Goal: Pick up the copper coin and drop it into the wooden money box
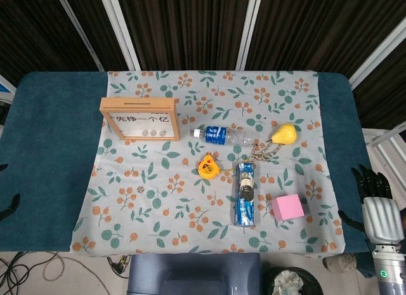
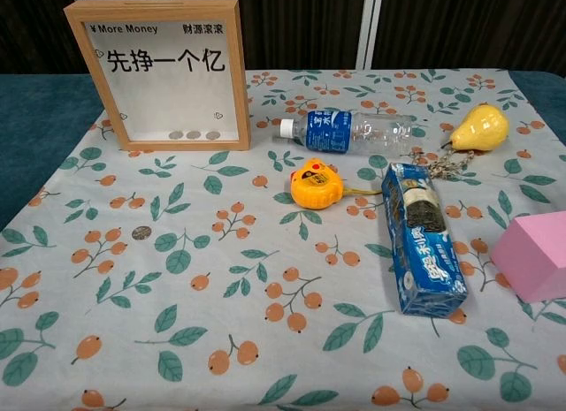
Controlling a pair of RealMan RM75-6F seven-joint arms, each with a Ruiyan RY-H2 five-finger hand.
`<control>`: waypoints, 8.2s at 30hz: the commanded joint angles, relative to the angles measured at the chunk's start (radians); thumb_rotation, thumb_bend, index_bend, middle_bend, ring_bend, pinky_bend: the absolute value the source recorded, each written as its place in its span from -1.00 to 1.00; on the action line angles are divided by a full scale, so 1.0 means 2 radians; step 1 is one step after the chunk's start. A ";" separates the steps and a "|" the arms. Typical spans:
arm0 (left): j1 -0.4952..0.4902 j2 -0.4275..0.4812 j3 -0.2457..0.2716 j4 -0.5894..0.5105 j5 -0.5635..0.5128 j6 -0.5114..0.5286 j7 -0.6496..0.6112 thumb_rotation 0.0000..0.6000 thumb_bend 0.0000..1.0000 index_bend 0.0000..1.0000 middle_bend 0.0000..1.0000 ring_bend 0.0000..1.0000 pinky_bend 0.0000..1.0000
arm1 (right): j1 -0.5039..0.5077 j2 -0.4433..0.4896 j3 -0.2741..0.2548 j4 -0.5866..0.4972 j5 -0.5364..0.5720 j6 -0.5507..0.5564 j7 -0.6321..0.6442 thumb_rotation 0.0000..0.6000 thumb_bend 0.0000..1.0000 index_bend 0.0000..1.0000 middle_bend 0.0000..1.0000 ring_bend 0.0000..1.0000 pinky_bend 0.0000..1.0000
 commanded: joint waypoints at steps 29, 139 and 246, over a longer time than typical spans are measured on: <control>-0.001 -0.003 -0.001 0.000 -0.004 -0.001 0.008 1.00 -0.70 -0.62 -1.00 -1.00 -1.00 | -0.001 -0.001 0.004 0.000 0.008 0.001 0.001 1.00 -0.52 -1.00 -1.00 -1.00 -1.00; -0.340 -0.229 0.033 0.098 -0.190 -0.270 0.258 1.00 -0.82 -0.39 -1.00 -1.00 -1.00 | -0.010 -0.003 0.029 -0.006 0.060 0.004 0.001 1.00 -0.53 -1.00 -1.00 -1.00 -1.00; -0.331 -0.213 0.039 0.077 -0.159 -0.258 0.251 1.00 0.12 0.47 -0.71 -1.00 -1.00 | -0.004 -0.007 0.033 -0.016 0.086 -0.016 -0.015 1.00 -0.53 -1.00 -1.00 -1.00 -1.00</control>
